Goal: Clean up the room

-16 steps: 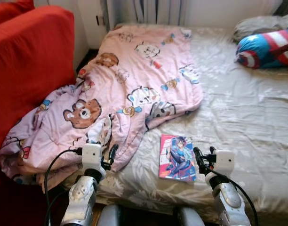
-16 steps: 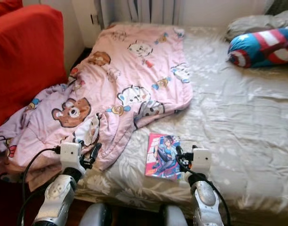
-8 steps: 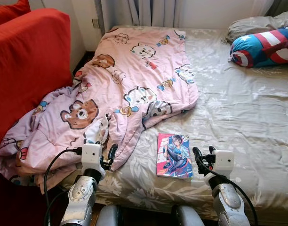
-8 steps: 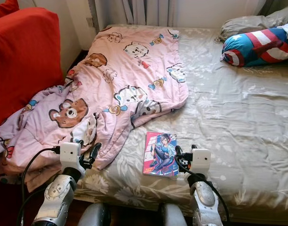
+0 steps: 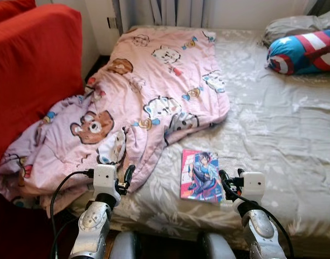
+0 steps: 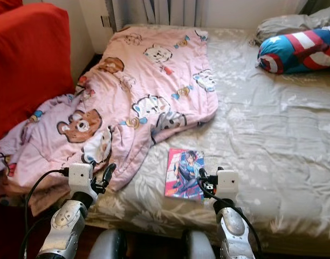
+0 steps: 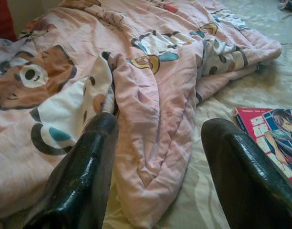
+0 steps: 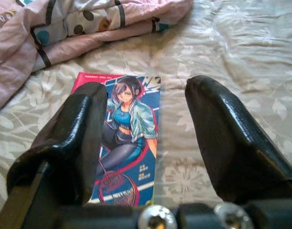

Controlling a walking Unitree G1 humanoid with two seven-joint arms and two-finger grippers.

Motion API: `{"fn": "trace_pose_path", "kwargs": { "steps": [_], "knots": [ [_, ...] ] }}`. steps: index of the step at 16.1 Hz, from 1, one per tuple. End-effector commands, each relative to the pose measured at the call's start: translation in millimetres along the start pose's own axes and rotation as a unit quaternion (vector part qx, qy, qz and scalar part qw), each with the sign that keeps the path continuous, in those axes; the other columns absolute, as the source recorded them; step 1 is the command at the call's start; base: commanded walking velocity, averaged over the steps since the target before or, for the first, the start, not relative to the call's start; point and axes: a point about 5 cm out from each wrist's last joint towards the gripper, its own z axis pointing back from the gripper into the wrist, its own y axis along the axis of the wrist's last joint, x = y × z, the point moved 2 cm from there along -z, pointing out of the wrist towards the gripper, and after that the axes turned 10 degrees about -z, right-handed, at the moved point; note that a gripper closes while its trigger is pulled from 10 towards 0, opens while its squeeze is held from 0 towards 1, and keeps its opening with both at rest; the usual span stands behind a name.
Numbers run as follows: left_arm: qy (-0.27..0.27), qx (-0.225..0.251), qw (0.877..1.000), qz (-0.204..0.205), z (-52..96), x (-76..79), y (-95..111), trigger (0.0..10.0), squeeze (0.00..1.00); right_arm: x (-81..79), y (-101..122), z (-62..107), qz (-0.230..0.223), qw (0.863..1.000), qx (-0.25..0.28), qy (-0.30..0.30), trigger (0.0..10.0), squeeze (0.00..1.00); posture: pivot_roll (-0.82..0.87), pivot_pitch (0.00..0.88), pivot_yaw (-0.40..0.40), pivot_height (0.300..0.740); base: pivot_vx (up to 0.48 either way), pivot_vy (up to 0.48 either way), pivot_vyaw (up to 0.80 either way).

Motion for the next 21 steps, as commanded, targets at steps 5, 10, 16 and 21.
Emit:
{"fn": "trace_pose_path", "kwargs": {
  "steps": [5,10,16,21],
  "knots": [
    [0.003,0.001,1.0,0.003,3.5,-0.6,-0.6,10.0,0.0,2.1,-8.0,3.8,-0.006,1.0,-0.015,-0.003,10.0,0.0,-0.01,0.138,0.001,0.61,0.0,0.0,0.0],
    [0.0,-0.002,1.0,0.002,2.9,1.1,-0.9,10.0,0.0,1.5,-12.6,3.3,-0.011,1.0,-0.025,-0.001,10.0,0.0,0.0,0.143,0.004,0.61,0.0,0.0,0.0],
    [-0.008,0.004,1.0,-0.006,8.8,0.6,3.4,10.0,0.0,-4.0,-13.6,-15.9,-0.03,0.998,-0.052,-0.006,10.0,0.0,0.07,0.198,0.02,0.61,0.0,0.0,0.0],
    [-0.007,0.001,1.0,-0.015,34.2,-5.0,7.8,10.0,0.0,-12.0,11.9,-39.3,-0.042,0.999,-0.028,-0.009,10.0,0.0,0.13,0.285,0.045,0.61,0.0,0.0,0.0]
  ]
}}
